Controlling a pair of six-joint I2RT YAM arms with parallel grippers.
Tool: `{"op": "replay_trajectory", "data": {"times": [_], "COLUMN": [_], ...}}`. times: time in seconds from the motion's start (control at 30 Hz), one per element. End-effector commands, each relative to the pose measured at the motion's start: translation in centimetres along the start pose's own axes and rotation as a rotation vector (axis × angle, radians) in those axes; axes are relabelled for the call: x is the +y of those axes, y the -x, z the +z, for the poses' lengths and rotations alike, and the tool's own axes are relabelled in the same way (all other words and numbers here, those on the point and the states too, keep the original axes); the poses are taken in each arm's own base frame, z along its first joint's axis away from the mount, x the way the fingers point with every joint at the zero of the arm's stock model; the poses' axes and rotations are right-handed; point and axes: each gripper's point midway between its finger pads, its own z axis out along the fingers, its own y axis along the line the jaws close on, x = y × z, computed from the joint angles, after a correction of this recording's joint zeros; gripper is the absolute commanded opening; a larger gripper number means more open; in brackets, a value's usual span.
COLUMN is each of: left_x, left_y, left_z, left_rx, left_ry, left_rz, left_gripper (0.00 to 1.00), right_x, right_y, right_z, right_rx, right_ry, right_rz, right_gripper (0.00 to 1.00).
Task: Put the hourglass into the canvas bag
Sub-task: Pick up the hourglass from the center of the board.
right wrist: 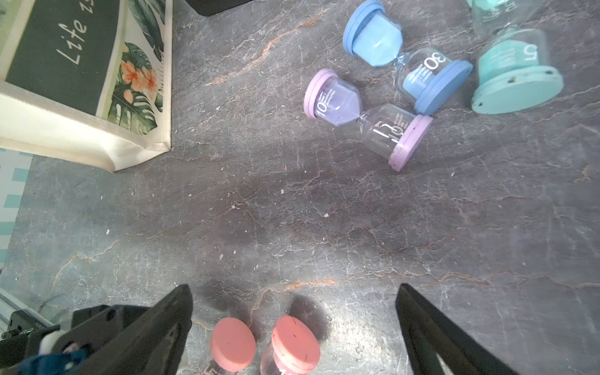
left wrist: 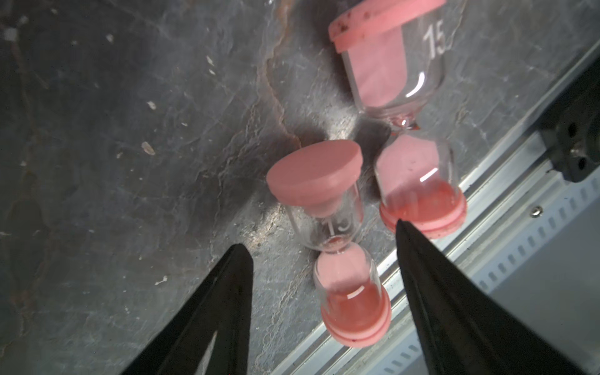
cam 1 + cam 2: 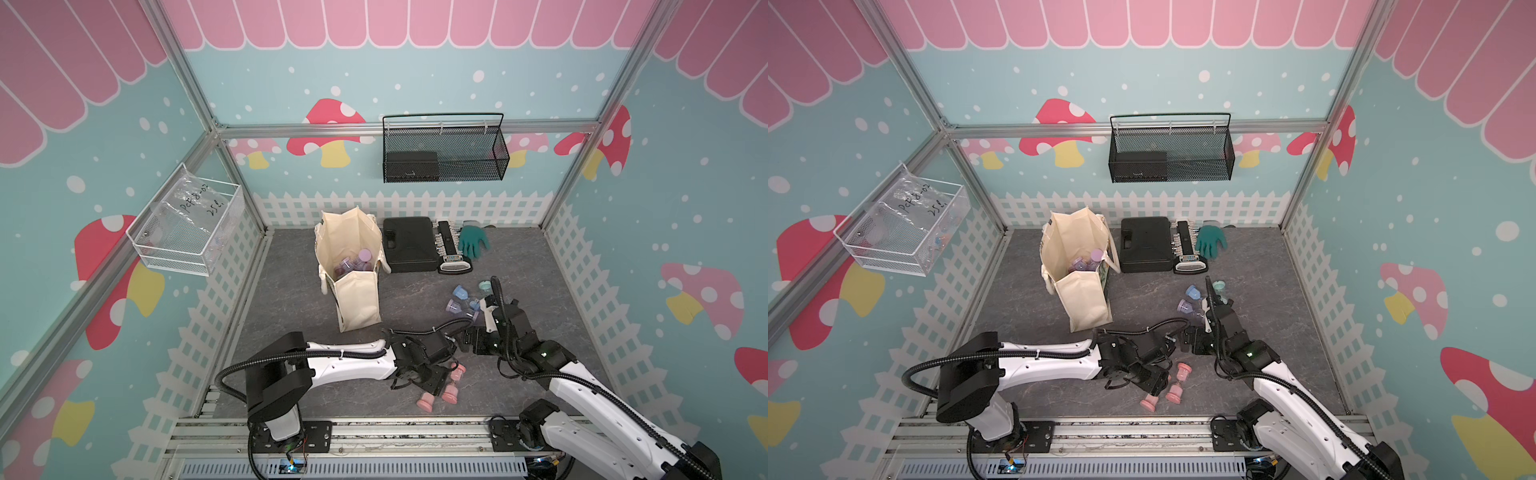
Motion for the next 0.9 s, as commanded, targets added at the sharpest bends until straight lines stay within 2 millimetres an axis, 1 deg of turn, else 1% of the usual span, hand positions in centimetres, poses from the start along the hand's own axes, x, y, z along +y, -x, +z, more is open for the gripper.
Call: {"op": "replay_trajectory", "data": {"times": [0.0, 0.1, 0.33, 0.5, 0.87], "left_x": [-0.7, -0.4, 1.6, 2.5, 3.0], "left_y": [0.7, 0.8, 0.4, 0.4, 0.1], "left_z": [0.4, 0.9, 1.6, 1.9, 3.2], "left_rx": [-0.02, -0.019, -0.017, -0.026, -0.019], "left_ry": [0.01, 0.032, 0.148, 0.202, 0.249], "left_rz": [0.01, 0.006, -0.006, -0.027, -0.078], "left_gripper": [0.7, 0.68, 0.64, 0.61, 0.54], "right_x": [-0.7, -0.7, -0.8, -0.7, -0.7], "right_y": [-0.6, -0.7, -0.8, -0.8, -1.1], "right_z": [0.1, 0.1, 0.2, 0.3, 0.6], "right_rx": [0.009, 0.009, 0.008, 0.004, 0.016], "right_ry": [-0.025, -0.024, -0.023, -0.014, -0.011], "right_rz": [0.02, 0.021, 0.026, 0.029, 0.033], "right_gripper": [1.0, 0.99, 1.0, 1.0, 1.0]}}
